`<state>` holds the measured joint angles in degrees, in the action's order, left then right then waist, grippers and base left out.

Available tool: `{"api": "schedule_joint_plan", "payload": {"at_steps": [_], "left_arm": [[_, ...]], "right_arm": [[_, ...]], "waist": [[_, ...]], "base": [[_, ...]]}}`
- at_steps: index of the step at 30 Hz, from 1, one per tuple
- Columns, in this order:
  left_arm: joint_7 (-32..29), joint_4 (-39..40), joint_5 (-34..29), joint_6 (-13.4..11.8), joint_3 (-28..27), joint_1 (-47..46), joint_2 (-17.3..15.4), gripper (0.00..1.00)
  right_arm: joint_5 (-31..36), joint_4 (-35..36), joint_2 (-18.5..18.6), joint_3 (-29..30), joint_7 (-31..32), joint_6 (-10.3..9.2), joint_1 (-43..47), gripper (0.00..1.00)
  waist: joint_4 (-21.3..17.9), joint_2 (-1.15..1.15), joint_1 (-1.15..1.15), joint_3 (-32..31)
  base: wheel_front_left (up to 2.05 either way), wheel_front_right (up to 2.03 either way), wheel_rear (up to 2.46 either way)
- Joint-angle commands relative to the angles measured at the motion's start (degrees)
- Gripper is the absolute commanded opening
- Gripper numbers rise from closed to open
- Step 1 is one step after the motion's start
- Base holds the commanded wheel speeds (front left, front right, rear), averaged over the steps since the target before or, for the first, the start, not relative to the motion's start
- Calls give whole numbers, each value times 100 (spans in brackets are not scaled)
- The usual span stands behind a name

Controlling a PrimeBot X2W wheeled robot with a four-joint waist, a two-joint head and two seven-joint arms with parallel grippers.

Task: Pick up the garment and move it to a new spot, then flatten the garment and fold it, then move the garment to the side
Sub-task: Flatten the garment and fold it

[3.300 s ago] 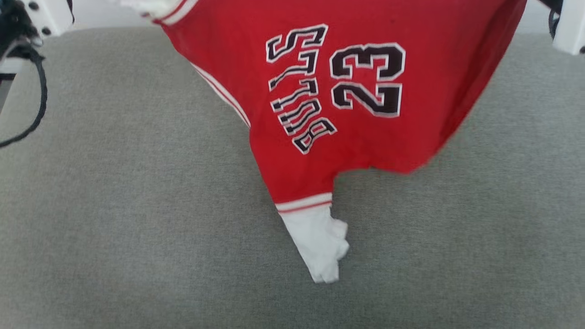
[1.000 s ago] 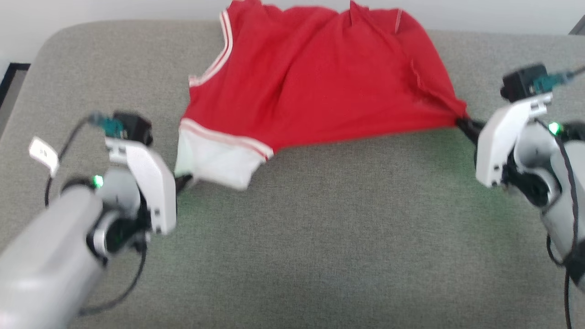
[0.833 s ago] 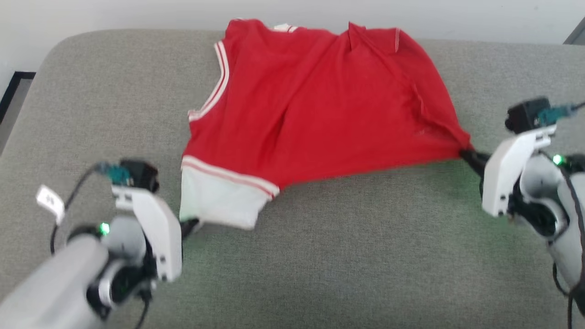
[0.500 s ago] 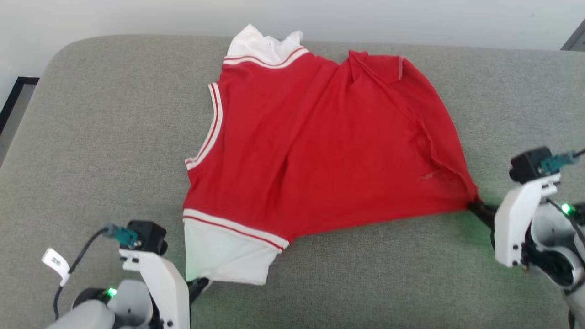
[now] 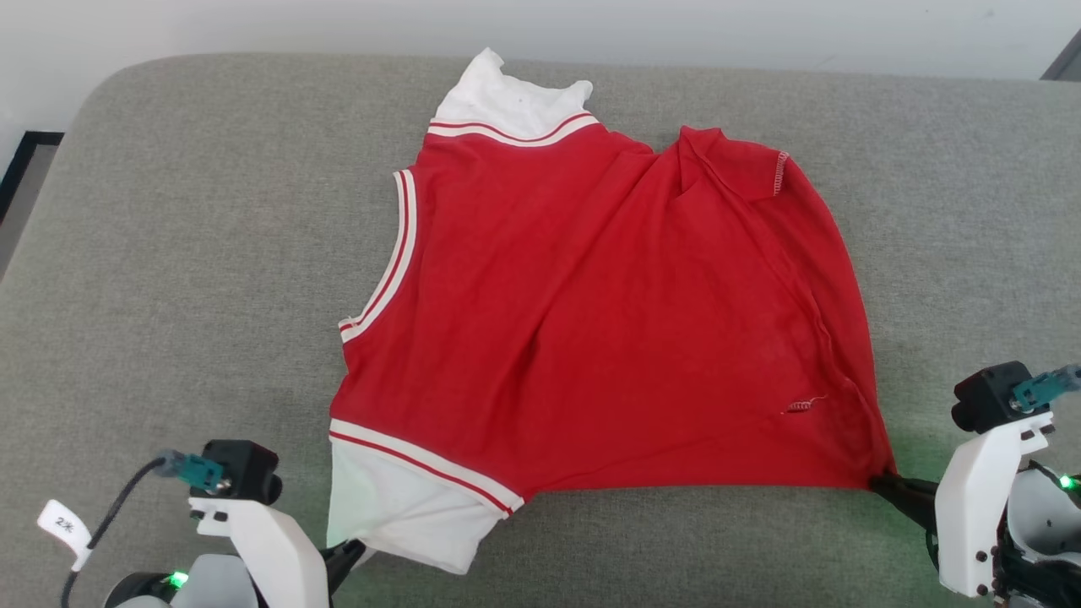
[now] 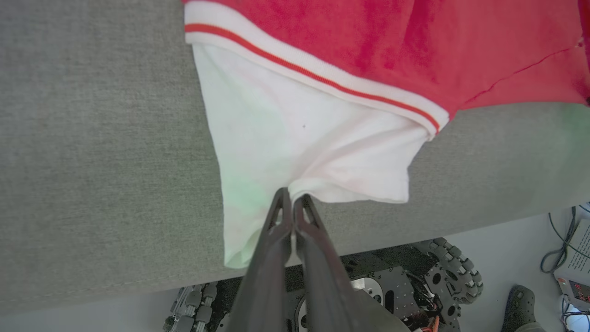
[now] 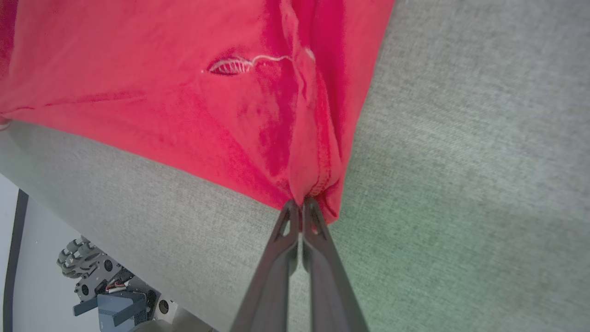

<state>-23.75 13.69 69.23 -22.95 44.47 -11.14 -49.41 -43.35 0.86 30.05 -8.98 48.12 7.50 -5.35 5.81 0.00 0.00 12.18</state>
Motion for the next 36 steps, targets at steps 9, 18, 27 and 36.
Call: {"api": "schedule_joint_plan", "payload": {"at_steps": [9, 18, 27, 36], "left_arm": [[100, 627, -223, -129, -447, -383, -538, 0], [-204, 743, -751, 197, -671, -1540, -780, 0], [-695, -959, -1155, 1291, -386, -3332, 70, 0], [-1023, -3455, -1153, 2150, 4, -4521, 1167, 0]], "right_arm": [[306, 873, -555, 744, 142, -1, 244, 0], [804, 1127, -983, 1134, -10, -1, -366, 0], [1149, 140, -1077, 816, -468, -2, -1809, 0], [1236, -1512, -1118, 140, -901, -2, -3083, 0]], "waist": [[-88, 0, 0, 116], [-194, 0, 0, 288], [-307, 0, 0, 638], [-404, 0, 0, 1027]], "base": [[0, 0, 0], [0, 0, 0], [0, 0, 0], [0, 0, 0]]}}
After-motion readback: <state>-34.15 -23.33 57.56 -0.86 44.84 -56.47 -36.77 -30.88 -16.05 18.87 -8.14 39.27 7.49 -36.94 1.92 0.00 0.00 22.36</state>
